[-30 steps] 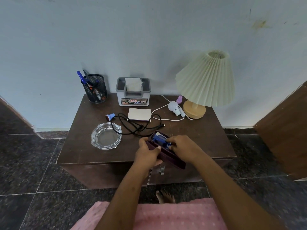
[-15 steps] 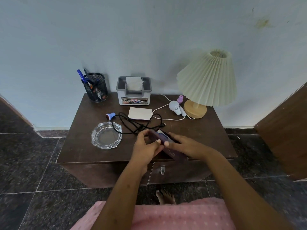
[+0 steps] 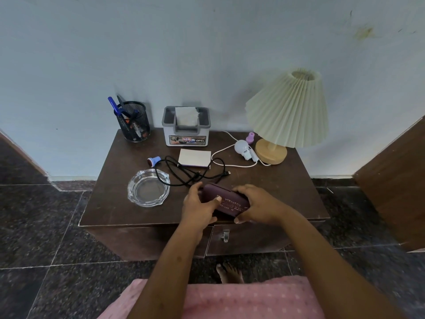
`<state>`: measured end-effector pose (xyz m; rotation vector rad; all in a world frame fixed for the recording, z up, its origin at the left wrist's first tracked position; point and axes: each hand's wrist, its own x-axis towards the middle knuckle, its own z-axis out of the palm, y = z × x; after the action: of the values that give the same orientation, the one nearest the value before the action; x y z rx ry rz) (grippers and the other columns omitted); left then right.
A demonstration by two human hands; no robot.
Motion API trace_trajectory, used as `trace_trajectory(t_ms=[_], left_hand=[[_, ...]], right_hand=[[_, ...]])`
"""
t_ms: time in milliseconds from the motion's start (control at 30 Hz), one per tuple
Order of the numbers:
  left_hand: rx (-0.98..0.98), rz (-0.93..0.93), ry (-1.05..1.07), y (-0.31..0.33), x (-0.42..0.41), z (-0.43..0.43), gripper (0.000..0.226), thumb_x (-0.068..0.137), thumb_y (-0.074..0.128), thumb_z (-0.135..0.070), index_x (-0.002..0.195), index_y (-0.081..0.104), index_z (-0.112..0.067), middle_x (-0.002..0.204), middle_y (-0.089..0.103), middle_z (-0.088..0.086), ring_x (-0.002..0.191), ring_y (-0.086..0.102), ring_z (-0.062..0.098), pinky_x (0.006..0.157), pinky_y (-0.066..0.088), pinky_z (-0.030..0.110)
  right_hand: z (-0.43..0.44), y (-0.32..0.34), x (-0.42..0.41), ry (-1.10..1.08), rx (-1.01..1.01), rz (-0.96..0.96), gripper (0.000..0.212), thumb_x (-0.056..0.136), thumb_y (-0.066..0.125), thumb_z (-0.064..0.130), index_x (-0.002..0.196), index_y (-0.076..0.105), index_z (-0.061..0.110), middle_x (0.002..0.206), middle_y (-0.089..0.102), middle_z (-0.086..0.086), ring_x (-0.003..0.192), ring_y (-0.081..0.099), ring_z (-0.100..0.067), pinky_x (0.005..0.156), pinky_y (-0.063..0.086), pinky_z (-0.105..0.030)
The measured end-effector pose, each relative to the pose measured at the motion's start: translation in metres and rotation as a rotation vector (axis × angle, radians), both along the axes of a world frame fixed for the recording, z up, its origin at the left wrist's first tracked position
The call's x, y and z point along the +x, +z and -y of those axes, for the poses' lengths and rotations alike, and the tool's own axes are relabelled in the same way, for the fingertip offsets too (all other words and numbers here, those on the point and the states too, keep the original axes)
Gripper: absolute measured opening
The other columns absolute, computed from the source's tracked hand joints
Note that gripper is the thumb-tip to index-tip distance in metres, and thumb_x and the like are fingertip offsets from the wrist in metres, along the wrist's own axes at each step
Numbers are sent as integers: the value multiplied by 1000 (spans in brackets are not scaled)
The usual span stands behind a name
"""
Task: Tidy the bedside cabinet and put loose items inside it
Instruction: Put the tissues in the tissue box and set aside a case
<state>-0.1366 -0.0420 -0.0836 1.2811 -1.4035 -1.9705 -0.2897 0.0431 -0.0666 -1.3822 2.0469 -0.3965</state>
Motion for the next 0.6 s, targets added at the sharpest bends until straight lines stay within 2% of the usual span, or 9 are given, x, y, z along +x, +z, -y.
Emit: trace_trajectory(t_ms=[67,167,300,433,533,600], left_hand=[[-24,3,-33,1,2,1,38,85,67,-15,112,48,-33,115,51,-3,99,61,21,58,51,23],[-28,-42,-23,1,4,2,37,82,70,-13,109,52,-31,106,54,-6,88,64,18,57,52,22],[-63,-62,17,-1,3,5,38,80,71,-10,113,56,-24,114,55,-1,98,64,23,60,54,21],[-83,-73,35,-1,3,3,39,79,71,-8,112,58,-24,117,55,2,100,60,17,61,55,18],[-143,-93,73,3,1,-1,41,82,68,-5,117,57,-22,121,57,2,105,59,16,70,56,22],[-124,-167,46,6,-2,-4,44,84,64,-2,122,55,-23,125,56,-3,102,60,10,70,55,20]], right_hand=[[0,4,-2,14,-22,-4,75,63,84,22,130,49,21,115,50,2,102,50,-12,82,41,-22],[0,8,-3,29,-40,-13,73,64,84,23,129,51,22,116,51,1,102,50,-12,84,43,-23],[0,11,-5,34,-74,-39,68,62,85,23,124,56,22,108,51,3,96,50,-10,75,41,-17],[0,7,-6,26,-63,-15,66,63,85,23,122,56,22,105,50,5,92,49,-7,71,38,-13],[-1,4,-8,-25,-88,55,66,66,82,23,124,51,24,111,52,2,95,52,-7,71,41,-14],[-5,5,-14,-120,-120,134,71,69,80,24,130,43,25,116,51,3,97,53,-7,73,45,-17]])
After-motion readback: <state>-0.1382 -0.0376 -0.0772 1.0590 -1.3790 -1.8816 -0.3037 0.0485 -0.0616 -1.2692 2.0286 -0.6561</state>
